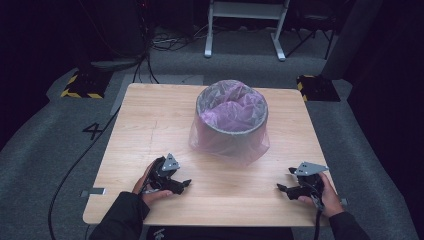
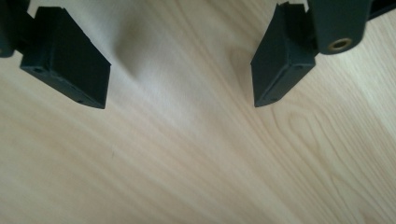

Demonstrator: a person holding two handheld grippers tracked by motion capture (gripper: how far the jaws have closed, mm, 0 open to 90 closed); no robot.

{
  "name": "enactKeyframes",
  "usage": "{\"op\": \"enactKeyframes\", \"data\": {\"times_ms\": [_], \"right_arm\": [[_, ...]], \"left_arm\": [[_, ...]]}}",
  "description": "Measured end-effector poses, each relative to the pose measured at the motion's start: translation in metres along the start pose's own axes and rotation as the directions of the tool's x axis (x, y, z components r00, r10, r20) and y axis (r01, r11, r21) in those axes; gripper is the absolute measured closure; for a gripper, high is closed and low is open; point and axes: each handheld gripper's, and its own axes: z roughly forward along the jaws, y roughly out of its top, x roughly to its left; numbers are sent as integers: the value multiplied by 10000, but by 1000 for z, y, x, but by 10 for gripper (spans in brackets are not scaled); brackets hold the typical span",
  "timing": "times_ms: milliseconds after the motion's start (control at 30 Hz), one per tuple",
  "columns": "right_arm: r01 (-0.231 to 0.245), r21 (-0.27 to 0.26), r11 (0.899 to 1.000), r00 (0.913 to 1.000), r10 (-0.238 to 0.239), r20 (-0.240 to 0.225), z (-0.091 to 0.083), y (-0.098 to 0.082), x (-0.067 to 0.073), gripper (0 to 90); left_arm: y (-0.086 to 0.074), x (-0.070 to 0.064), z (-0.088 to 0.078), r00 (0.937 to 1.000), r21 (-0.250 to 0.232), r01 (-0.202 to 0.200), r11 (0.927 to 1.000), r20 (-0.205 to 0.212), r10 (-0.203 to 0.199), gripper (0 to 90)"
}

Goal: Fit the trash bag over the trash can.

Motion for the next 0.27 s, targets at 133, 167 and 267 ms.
{"op": "enactKeyframes", "data": {"times_ms": [133, 167, 267], "right_arm": [[-662, -484, 9966, 9975, 650, -271, -3, -12, -4, 183], [-784, -605, 9951, 9965, 765, -330, -3, -15, -5, 183], [-829, -586, 9948, 9962, 811, -314, -3, -15, -6, 179]], "left_arm": [[0, 0, 0, 10000, 4, -6, 10000, -7, 6, 151], [0, 0, 0, 10000, -1, 2, 10000, 3, -2, 151], [0, 0, 0, 10000, 1, -2, 10000, -7, 2, 151]]}}
